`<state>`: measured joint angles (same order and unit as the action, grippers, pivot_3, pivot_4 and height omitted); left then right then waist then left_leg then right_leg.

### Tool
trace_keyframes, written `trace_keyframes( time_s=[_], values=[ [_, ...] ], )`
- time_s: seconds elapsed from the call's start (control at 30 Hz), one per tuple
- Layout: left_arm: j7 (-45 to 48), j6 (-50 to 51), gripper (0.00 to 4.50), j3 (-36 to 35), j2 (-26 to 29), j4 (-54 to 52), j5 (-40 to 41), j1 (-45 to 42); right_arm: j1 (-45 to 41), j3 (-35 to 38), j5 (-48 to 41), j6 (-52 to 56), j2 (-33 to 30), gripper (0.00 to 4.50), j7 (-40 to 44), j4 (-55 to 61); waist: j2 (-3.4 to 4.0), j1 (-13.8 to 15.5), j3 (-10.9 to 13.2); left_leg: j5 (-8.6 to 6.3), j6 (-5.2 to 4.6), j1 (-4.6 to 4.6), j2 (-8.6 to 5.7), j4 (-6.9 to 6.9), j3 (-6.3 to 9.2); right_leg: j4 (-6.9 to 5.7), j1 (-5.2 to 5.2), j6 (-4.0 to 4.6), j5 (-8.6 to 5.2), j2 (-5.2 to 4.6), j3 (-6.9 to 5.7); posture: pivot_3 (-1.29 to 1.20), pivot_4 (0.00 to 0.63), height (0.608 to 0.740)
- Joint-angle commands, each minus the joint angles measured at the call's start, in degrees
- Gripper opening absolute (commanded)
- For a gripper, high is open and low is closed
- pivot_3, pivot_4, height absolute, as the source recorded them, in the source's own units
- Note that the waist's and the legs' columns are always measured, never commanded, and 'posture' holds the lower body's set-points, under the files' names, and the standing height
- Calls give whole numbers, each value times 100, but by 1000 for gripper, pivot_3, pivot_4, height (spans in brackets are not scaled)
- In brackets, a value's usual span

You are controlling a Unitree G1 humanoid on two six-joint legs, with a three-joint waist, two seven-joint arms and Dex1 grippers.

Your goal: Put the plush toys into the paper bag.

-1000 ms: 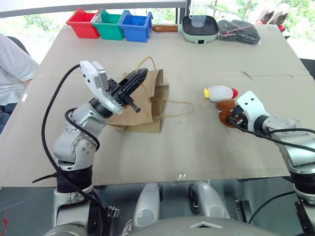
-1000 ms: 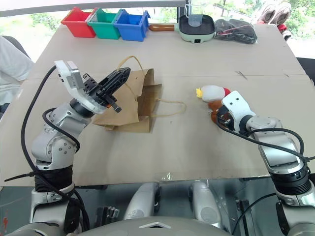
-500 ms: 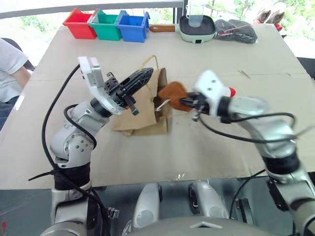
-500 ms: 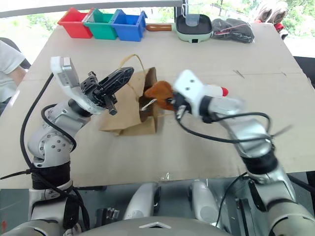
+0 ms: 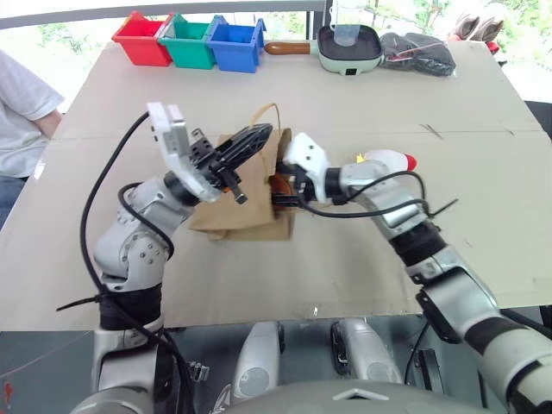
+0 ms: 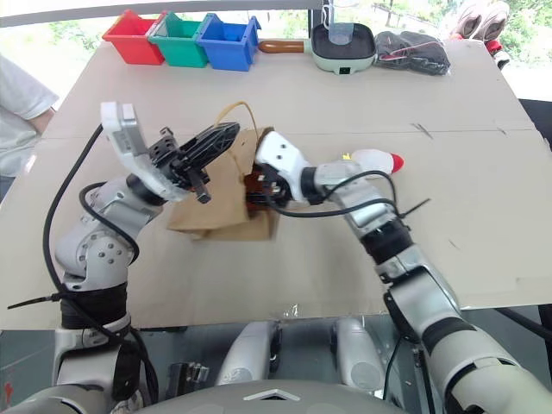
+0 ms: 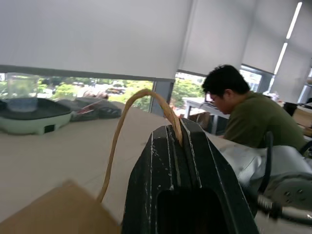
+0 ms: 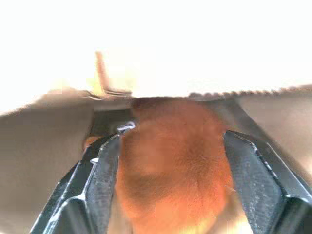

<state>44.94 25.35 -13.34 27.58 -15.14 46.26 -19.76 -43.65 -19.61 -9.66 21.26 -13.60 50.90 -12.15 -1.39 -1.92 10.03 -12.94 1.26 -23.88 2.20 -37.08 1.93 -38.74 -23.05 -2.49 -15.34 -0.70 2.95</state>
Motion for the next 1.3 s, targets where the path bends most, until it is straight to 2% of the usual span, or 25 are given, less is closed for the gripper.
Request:
trace_keyframes(
  time_s=[0.03, 0.13, 0.2, 0.3, 0.37, 0.43, 0.47, 0.57, 0.6, 0.63, 0.73, 0.83, 0.97, 1.13, 1.3],
  values=[
    [-51, -139, 0, -333, 146, -419, 62, 242, 415, 492, -281, 503, -520, 2914, -1, 1354, 0, -1, 0, 0, 0, 0, 0, 0, 0, -1, 0, 0, 0, -1, 0, 0, 150, 740],
    [-51, -146, 0, -483, 235, -454, 86, 397, 730, 1070, -427, 1313, -1209, 2914, -210, 2218, 3, 0, 2, 0, 0, 1, -1, 0, -1, -4, 0, 0, 0, 0, 1, 0, 150, 740],
    [-65, -155, 0, -508, 255, -455, 94, 402, 770, 1186, -310, 1564, -1518, 2914, -357, 2331, 3, 0, 2, 0, 0, 3, -1, -1, -2, -5, 0, 0, 0, 0, 3, 0, 150, 740],
    [-114, -167, 0, -505, 231, -446, 82, 310, 460, 1033, 465, 1875, -1913, 2914, -993, 1350, 2, -12, 1, 0, 0, 10, -2, -2, -3, -6, 3, 0, 0, 3, 4, 0, 150, 740],
    [-156, -174, 0, -451, 200, -451, 63, 244, 146, 847, 771, 1996, -1874, 2914, -1239, 404, 2, -25, 1, 0, 0, 10, -2, -4, -10, -6, 2, 0, 0, 4, 11, 0, 150, 740],
    [-188, -186, 0, -378, 164, -439, 24, 180, -127, 611, 990, 1705, -1716, 2418, -1283, -519, 2, -25, 1, 0, 0, 8, -2, -3, -10, -6, 1, 0, 0, 4, 11, 0, 150, 740],
    [-188, -269, 0, -346, 108, -438, -20, 149, -221, 500, 1129, 1509, -1678, 2310, -1312, -837, 2, -41, 1, 0, 0, 8, -2, -2, -10, -5, 1, 1, 0, 4, 11, 0, 150, 740],
    [-242, -421, 0, -281, 16, -422, -165, 97, -406, 412, 1315, 995, -1597, 1053, -1318, -1400, -4, -43, -2, 0, 0, 10, -1, -1, -18, -4, 0, 0, 0, 5, 19, 0, 150, 740],
    [-209, -399, 0, -274, 25, -408, -126, 76, -406, 434, 1297, 859, -1586, 472, -1247, -1421, -5, -34, -3, 0, 0, 11, -1, -2, -17, -4, 1, 0, 0, 5, 19, 0, 150, 740],
    [-170, -359, 0, -284, 34, -387, -41, 46, -350, 458, 1278, 733, -1626, 126, -1153, -1300, -6, -30, -3, 0, 0, 8, -1, -4, -14, -4, 1, 0, 0, 5, 16, 0, 150, 740],
    [85, -260, 0, -361, -29, -335, 428, -37, 6, 912, 554, 666, -1625, 52, -602, 30, -6, -20, -3, 0, -1, 6, -1, -6, -14, -5, 2, -1, 1, 4, 16, 0, 150, 740],
    [104, -239, 0, -327, -38, -347, 509, -35, 135, 1020, 209, 1236, -1314, 52, -660, 966, 2, -59, 2, 0, -1, 3, 0, -4, -10, -5, 0, -1, 1, 4, 13, 0, 150, 740],
    [133, -241, 0, -202, -113, -372, 532, -46, 75, 639, 43, 1982, -191, 52, -1201, 1564, 4, -84, 3, 0, -1, 10, 11, -1, -4, -13, -3, 0, 0, 19, 15, 0, 150, 740],
    [226, -224, 0, 41, -185, -477, 504, -6, -447, 257, 470, 1571, 812, 52, -1796, 281, 5, 15, 4, 0, 0, 2, 0, -3, -1, -10, -4, 0, 0, 7, 6, 0, 150, 740],
    [277, -348, 0, 213, -242, -494, 334, 61, -796, 89, 384, 637, 1356, 52, -1228, -974, 4, 6, 3, 0, 0, 2, -7, -7, -6, -7, -1, -1, 1, 0, 7, 0, 150, 740]
  ],
)
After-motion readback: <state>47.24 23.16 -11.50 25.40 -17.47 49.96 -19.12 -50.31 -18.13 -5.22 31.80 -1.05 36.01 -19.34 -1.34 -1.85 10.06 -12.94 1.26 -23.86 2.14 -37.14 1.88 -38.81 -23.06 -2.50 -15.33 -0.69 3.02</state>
